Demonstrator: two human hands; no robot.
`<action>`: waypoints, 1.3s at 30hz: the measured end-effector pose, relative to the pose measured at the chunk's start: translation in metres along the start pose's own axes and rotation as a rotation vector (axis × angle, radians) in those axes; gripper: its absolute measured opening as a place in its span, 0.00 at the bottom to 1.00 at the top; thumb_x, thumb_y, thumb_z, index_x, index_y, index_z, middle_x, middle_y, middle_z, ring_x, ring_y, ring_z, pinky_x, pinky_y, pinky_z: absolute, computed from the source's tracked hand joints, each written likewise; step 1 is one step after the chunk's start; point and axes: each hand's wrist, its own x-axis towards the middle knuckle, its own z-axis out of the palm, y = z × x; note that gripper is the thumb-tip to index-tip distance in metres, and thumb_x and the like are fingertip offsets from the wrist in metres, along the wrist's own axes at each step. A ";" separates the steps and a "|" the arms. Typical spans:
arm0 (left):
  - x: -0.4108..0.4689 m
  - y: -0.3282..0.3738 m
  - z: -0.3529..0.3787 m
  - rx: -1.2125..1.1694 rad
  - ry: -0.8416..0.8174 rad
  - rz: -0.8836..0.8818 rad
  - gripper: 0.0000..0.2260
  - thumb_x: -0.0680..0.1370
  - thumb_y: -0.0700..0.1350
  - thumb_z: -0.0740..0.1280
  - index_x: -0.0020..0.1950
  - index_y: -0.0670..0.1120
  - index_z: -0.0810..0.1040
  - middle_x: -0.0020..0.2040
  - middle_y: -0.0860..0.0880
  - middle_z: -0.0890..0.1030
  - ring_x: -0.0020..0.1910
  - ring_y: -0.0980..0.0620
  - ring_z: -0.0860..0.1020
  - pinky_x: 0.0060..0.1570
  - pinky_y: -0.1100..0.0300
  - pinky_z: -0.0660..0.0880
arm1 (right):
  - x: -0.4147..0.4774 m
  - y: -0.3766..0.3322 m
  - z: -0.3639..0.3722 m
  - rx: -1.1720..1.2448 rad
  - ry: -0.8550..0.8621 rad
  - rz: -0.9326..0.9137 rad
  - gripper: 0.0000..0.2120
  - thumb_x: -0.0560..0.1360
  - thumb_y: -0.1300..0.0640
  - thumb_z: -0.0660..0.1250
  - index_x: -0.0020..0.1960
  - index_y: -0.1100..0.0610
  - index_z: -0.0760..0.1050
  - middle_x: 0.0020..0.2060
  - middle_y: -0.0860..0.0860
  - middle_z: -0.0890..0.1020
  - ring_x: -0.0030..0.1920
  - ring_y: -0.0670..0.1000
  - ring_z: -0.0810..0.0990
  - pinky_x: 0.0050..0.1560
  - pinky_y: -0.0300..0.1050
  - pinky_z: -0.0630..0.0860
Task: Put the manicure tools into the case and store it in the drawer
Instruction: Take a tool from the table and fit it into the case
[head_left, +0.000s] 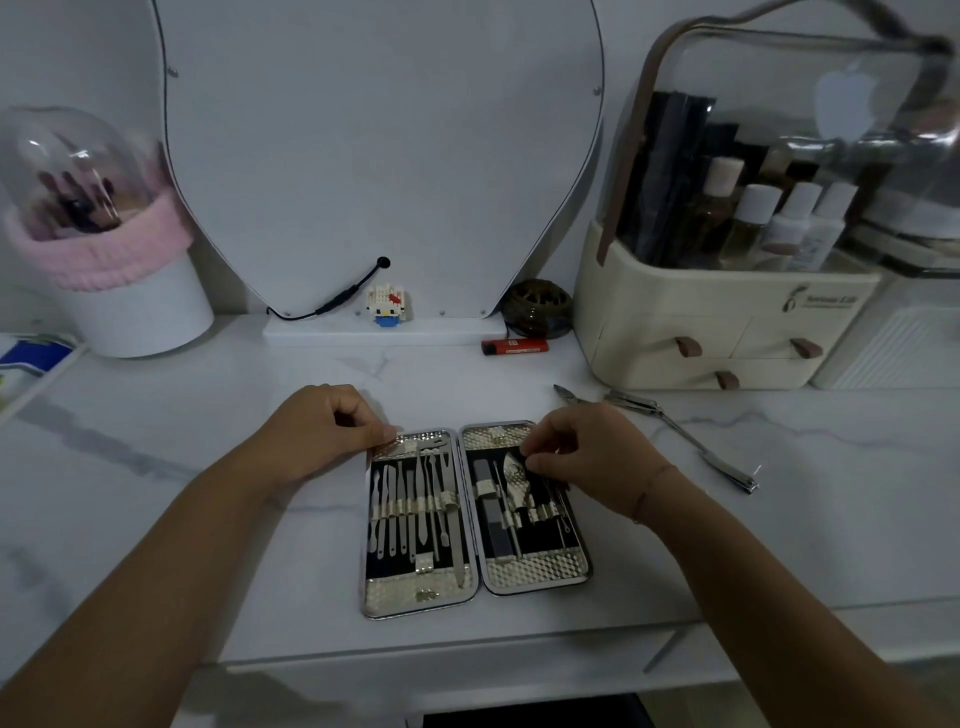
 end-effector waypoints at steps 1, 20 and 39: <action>0.000 0.000 0.000 -0.006 0.003 0.000 0.08 0.67 0.44 0.77 0.32 0.42 0.82 0.36 0.48 0.83 0.36 0.55 0.79 0.41 0.68 0.74 | -0.002 -0.001 0.000 -0.018 0.007 -0.009 0.06 0.71 0.57 0.70 0.48 0.54 0.81 0.34 0.39 0.76 0.35 0.36 0.75 0.37 0.20 0.69; 0.002 -0.003 -0.001 -0.009 -0.022 0.016 0.09 0.65 0.49 0.77 0.32 0.44 0.83 0.38 0.45 0.82 0.39 0.50 0.78 0.45 0.57 0.72 | -0.013 0.088 -0.077 -0.154 0.338 0.432 0.04 0.68 0.58 0.72 0.37 0.58 0.81 0.41 0.56 0.83 0.49 0.55 0.79 0.48 0.42 0.70; 0.000 -0.002 -0.001 -0.003 -0.026 0.035 0.09 0.64 0.51 0.76 0.32 0.46 0.84 0.38 0.45 0.82 0.41 0.46 0.80 0.47 0.55 0.73 | 0.002 0.099 -0.080 -0.281 0.113 0.533 0.13 0.74 0.57 0.64 0.36 0.65 0.77 0.33 0.57 0.75 0.38 0.55 0.74 0.33 0.39 0.67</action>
